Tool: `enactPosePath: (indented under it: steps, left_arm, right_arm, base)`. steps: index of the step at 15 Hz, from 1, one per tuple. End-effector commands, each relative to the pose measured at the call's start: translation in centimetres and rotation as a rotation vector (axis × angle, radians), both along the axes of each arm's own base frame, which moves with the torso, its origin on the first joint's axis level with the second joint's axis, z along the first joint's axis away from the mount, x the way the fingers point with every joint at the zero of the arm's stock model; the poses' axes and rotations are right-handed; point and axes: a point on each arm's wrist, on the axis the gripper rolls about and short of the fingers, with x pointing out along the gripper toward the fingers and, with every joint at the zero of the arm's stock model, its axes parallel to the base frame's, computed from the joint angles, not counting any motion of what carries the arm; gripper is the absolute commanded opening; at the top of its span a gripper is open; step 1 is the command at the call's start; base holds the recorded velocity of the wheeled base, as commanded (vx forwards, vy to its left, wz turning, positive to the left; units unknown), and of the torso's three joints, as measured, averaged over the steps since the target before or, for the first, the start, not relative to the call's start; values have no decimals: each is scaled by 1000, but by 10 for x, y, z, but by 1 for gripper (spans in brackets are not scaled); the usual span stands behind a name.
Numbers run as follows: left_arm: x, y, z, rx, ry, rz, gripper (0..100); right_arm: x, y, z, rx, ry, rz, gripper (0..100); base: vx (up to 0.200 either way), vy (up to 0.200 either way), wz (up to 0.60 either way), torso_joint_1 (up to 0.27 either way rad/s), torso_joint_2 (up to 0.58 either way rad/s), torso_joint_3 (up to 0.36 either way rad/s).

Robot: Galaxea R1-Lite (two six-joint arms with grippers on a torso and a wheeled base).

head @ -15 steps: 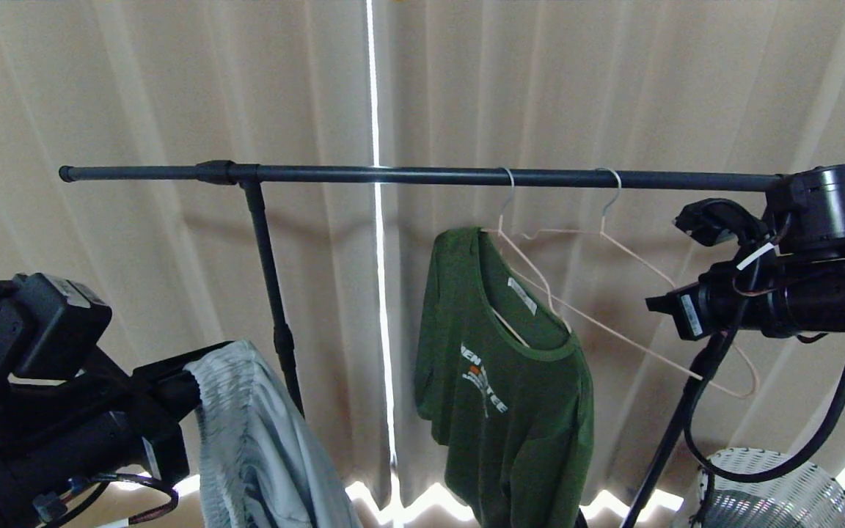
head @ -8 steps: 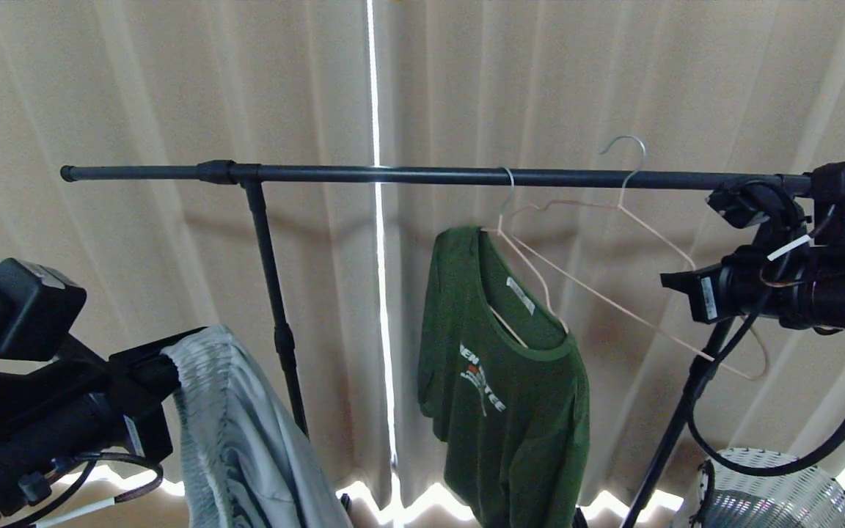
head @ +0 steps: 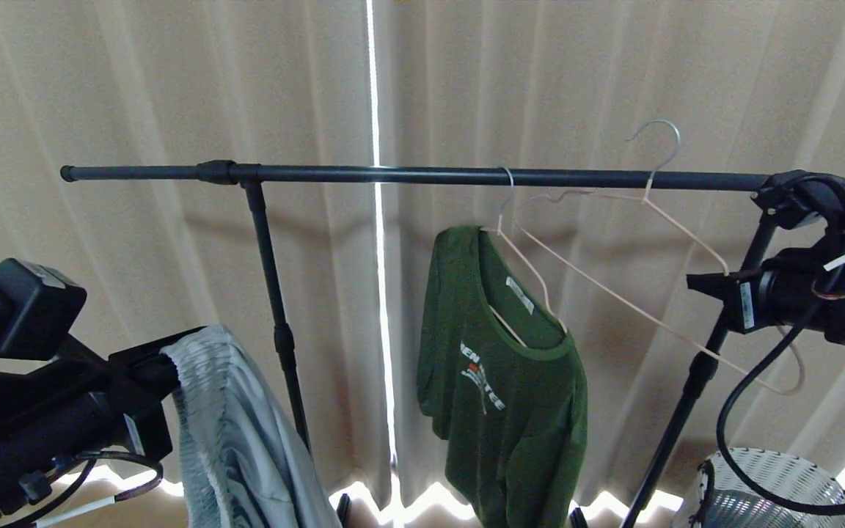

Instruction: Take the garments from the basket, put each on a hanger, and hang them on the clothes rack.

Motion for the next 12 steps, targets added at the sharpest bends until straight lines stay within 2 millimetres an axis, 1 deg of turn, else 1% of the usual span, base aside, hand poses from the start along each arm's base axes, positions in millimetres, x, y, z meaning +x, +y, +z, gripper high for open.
enactPosePath:
  steps: [1, 2, 3, 6, 9, 12]
  left_arm:
    - [0, 0, -1, 2, 3, 2, 0]
    - [1, 1, -2, 5, 7, 10, 0]
    - [2, 2, -3, 8, 10, 12, 0]
    - [3, 2, -3, 9, 10, 20, 0]
    - [4, 2, -3, 10, 11, 23, 0]
    - [4, 2, -3, 11, 14, 23, 0]
  right_arm:
    - [-29, -4, 1, 0, -23, 0, 0]
    - [-45, -8, 0, -5, -32, -10, 0]
    - [-56, -12, -2, -7, -37, -21, 0]
    - [-83, -18, -4, -11, -65, -43, 0]
    - [-98, -20, -11, -10, -68, -46, 0]
    - [-104, -21, -18, -10, -54, -47, 0]
  base:
    - [0, 0, 0, 0, 0, 0]
    - [0, 0, 0, 0, 0, 0]
    - [0, 0, 0, 0, 0, 0]
    - [0, 0, 0, 0, 0, 0]
    - [-200, 0, 0, 7, 6, 1]
    - [-200, 0, 0, -6, -4, 2]
